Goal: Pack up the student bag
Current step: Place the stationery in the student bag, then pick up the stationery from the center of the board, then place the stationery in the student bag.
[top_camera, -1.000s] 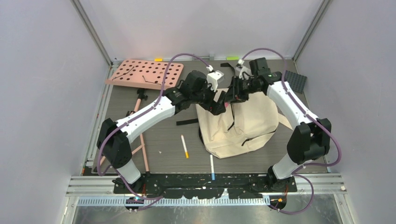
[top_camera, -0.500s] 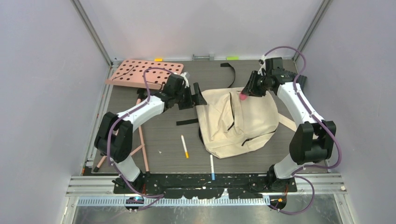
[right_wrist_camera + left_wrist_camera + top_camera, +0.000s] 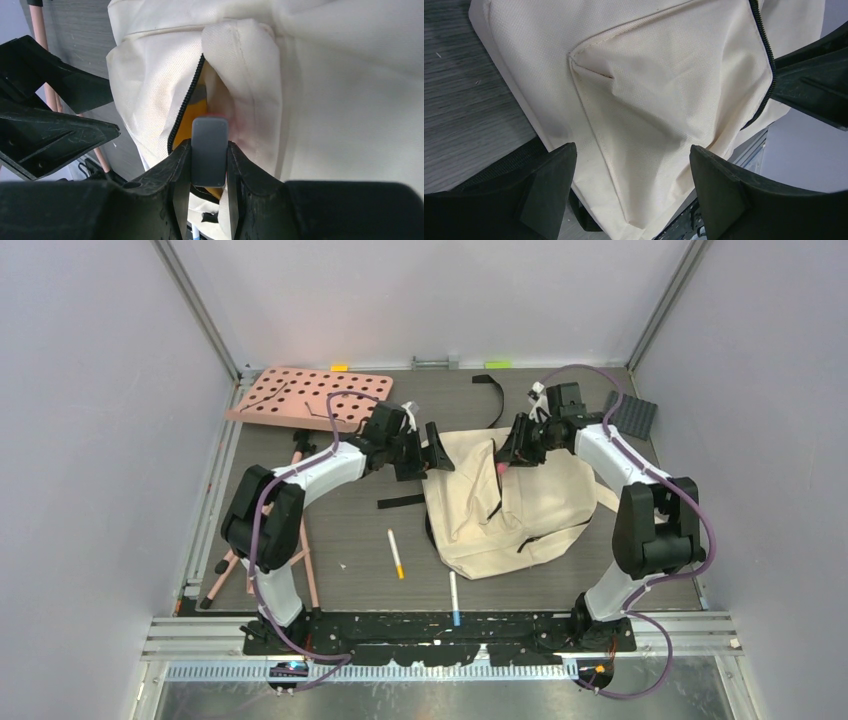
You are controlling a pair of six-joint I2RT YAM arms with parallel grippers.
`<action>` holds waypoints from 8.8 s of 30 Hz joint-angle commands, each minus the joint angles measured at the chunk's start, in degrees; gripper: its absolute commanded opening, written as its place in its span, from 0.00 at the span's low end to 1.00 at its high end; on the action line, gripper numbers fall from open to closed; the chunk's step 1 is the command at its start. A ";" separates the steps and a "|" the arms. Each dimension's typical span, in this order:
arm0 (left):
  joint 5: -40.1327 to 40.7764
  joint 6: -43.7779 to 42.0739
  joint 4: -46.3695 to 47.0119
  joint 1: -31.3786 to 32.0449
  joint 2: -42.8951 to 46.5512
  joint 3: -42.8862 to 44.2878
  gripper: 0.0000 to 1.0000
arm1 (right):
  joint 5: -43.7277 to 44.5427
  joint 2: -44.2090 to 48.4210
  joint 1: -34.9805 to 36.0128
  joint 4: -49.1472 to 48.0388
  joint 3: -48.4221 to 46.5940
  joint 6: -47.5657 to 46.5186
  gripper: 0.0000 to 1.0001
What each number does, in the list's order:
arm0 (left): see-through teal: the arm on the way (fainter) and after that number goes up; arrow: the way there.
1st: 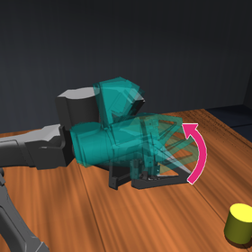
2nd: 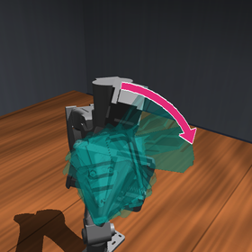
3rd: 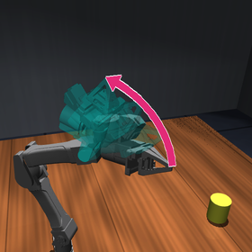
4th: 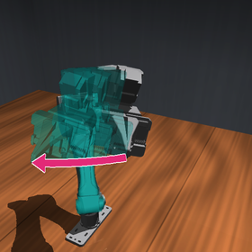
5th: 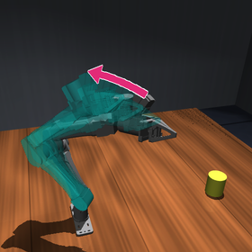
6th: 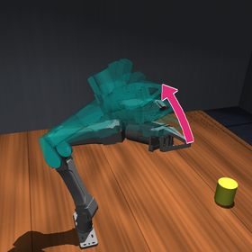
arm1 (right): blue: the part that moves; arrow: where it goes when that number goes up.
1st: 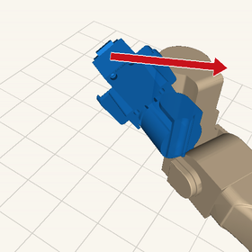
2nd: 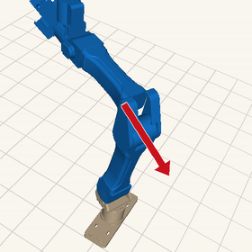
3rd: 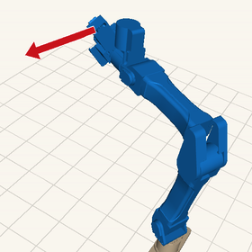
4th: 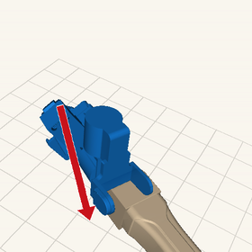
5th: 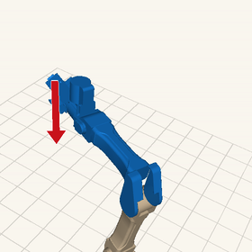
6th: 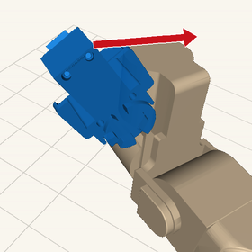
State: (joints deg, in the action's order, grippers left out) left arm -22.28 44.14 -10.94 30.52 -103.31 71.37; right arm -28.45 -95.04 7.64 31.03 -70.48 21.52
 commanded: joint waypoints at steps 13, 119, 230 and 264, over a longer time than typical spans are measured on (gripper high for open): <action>-0.68 -0.82 0.56 0.06 0.80 0.46 0.85 | 10.89 4.24 0.27 1.35 0.02 -3.49 0.52; 20.61 -8.68 4.49 15.46 26.50 -15.19 0.04 | -19.56 4.69 4.85 9.89 -10.08 -2.92 0.55; 7.12 -1.94 2.24 7.09 4.30 -3.73 0.51 | -2.45 5.05 -0.51 -0.82 4.03 -0.77 0.32; 18.80 -8.57 -4.91 14.07 15.54 -5.30 0.67 | 8.02 7.35 4.54 -1.19 -0.38 1.98 0.43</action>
State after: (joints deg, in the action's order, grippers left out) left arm -8.67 38.63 -14.63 41.63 -93.69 66.48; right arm -25.47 -93.73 13.23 27.99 -68.18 24.12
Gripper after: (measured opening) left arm 0.666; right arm 0.408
